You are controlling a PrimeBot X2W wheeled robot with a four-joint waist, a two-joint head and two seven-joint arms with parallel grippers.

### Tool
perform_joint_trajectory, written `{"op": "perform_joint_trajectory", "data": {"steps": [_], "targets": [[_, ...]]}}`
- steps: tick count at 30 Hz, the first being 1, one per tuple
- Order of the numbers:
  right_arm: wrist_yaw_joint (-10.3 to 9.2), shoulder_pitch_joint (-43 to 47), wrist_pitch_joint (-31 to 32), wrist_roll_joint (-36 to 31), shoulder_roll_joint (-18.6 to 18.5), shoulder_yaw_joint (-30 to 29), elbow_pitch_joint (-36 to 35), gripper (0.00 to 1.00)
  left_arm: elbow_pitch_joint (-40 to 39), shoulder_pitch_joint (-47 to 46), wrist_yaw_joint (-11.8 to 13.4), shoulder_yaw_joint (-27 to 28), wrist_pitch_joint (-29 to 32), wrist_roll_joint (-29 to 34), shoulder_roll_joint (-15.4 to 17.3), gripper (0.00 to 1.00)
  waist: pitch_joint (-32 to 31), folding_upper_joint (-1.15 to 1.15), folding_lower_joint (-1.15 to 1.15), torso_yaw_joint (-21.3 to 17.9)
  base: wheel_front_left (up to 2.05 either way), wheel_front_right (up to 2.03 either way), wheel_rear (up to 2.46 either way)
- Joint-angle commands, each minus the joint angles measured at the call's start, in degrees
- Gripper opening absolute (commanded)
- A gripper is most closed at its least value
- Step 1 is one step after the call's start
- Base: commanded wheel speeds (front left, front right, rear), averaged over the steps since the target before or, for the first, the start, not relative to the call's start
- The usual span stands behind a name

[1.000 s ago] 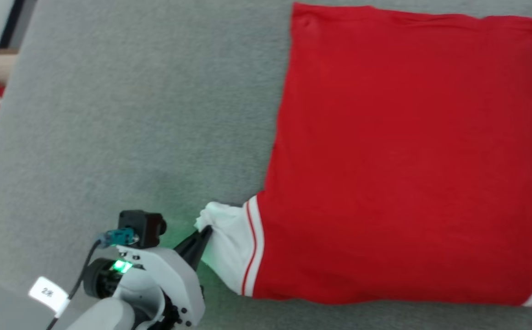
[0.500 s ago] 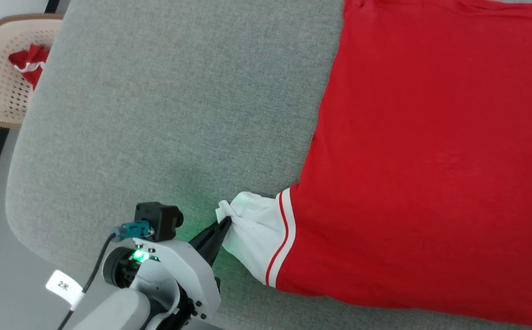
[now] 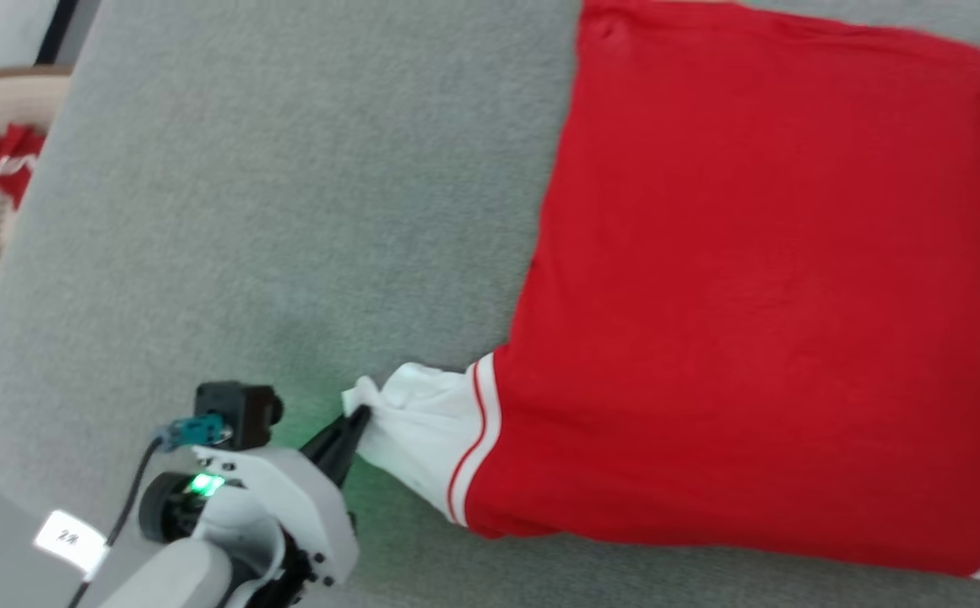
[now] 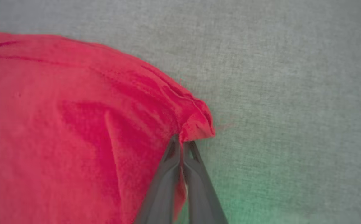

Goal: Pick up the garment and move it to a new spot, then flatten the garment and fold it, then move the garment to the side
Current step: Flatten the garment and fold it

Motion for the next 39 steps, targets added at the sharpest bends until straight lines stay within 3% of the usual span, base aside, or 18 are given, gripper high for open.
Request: {"op": "perform_joint_trajectory", "data": {"steps": [1,9,18,23,31,32,33,39], "targets": [[-0.01,5.4,1.7,2.4,0.7,2.5,-1.3,0.0,0.4,1.3,0.9,0.5,-0.1,-0.3,1.1,0.0,-3.0,0.0,0.0,-3.4,0.0,0.0,0.0],[-0.05,19.3,4.8,13.2,-5.1,7.3,-20.1,0.0,-1.5,3.3,2.4,1.8,0.4,-0.8,3.9,0.0,-6.6,0.0,0.0,-8.4,0.0,0.0,0.0],[-0.05,39.4,10.8,20.6,-8.5,2.7,-39.1,0.0,-2.7,5.0,3.3,2.4,0.9,-1.3,5.8,0.0,-9.4,0.0,0.0,-11.7,0.0,0.0,0.0],[-0.05,50.6,13.0,20.6,-7.2,-2.3,-45.9,0.0,-2.8,5.2,3.2,2.3,1.0,-1.4,5.9,0.0,-10.0,0.0,0.0,-12.0,0.0,0.0,0.0],[-0.05,61.0,13.0,16.4,-1.2,-7.7,-50.0,0.01,-2.3,4.7,2.6,1.8,0.9,-1.2,5.7,0.0,-10.5,0.0,0.0,-11.9,0.0,0.0,0.0],[-0.05,61.1,12.1,15.9,-0.7,-7.9,-50.4,0.39,-2.3,4.6,2.5,1.8,0.8,-1.2,5.6,0.0,-10.5,0.0,0.0,-11.9,0.0,0.0,0.0],[-0.05,61.2,11.5,15.3,-0.4,-8.1,-50.7,1.0,-2.2,4.5,2.5,1.8,0.8,-1.2,5.6,0.0,-10.5,0.0,0.0,-11.8,0.0,0.0,0.0],[-0.05,59.8,10.7,14.5,-0.2,-9.2,-53.7,1.0,-1.8,4.2,2.1,1.5,0.6,-1.1,5.3,0.0,-11.0,0.0,0.0,-11.4,0.0,0.0,0.0]]}}
